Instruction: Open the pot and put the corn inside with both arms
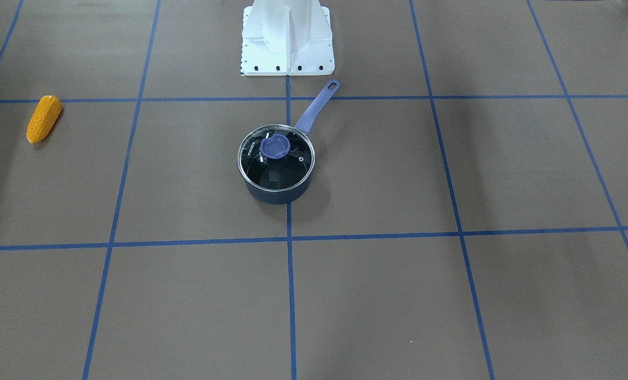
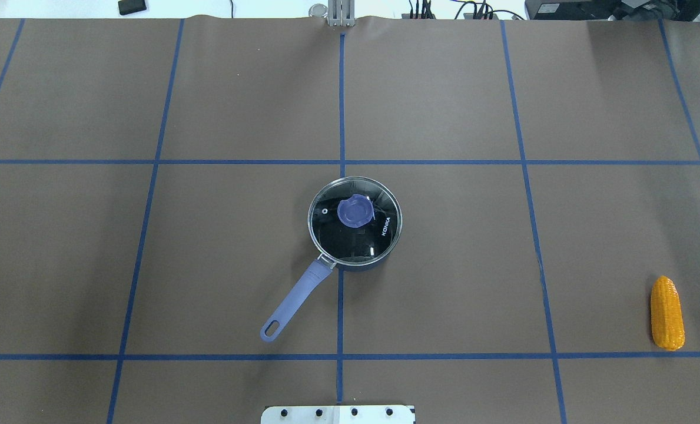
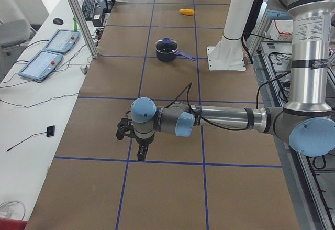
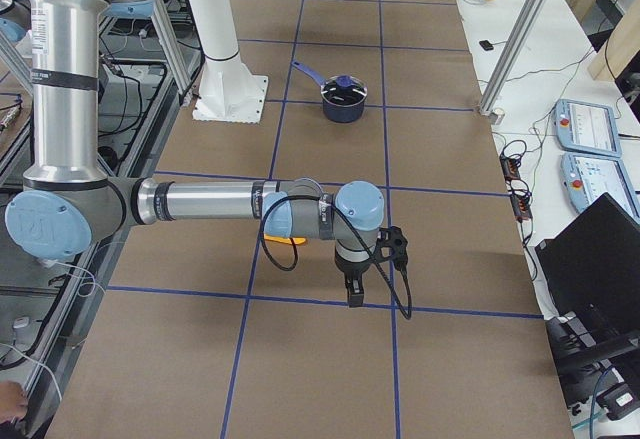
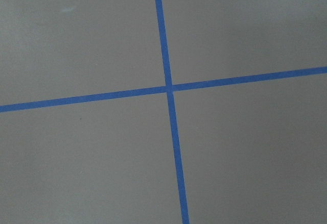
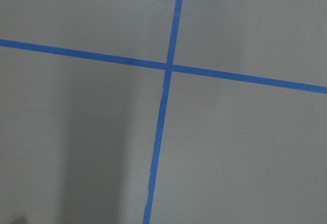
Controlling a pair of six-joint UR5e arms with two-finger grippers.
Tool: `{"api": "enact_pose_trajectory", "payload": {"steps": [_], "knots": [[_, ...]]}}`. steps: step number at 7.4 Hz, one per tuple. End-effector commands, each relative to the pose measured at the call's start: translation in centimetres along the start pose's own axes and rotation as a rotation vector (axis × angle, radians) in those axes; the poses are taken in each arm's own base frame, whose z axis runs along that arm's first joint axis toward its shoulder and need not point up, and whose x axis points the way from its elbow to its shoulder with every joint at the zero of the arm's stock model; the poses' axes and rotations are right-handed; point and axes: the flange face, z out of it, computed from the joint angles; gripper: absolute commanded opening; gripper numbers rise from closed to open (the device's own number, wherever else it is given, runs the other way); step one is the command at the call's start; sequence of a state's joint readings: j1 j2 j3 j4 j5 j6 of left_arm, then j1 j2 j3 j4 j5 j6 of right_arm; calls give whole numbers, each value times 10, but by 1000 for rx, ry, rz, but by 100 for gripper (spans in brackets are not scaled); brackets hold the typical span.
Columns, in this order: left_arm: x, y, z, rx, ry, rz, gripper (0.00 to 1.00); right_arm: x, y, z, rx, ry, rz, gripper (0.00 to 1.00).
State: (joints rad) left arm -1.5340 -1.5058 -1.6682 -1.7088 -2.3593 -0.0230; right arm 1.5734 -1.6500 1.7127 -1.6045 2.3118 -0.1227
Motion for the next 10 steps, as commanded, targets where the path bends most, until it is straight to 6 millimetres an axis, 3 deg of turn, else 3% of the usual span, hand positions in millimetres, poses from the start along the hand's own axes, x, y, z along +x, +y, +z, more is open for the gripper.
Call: {"api": "enact_pose_trajectory", "payload": {"steps": [1,4,6,8,10], "knots": [[4,-1,-4,8,0,8,99,-3,-2,-2,4,-4,-5,100],[15,-6,-16,32,-4,25,99,-8,-9,-8,19,-1,-11,100],[21,-11,-20,45,3,36,99,-23,-34,-26,57,3,-43,100],[38,-31,-37,126,3,126,99,-38,-50,-45,100,1,-80,100],[45,-30,-44,231,8,234,99,-39,-47,-47,154,4,-127,100]]}}
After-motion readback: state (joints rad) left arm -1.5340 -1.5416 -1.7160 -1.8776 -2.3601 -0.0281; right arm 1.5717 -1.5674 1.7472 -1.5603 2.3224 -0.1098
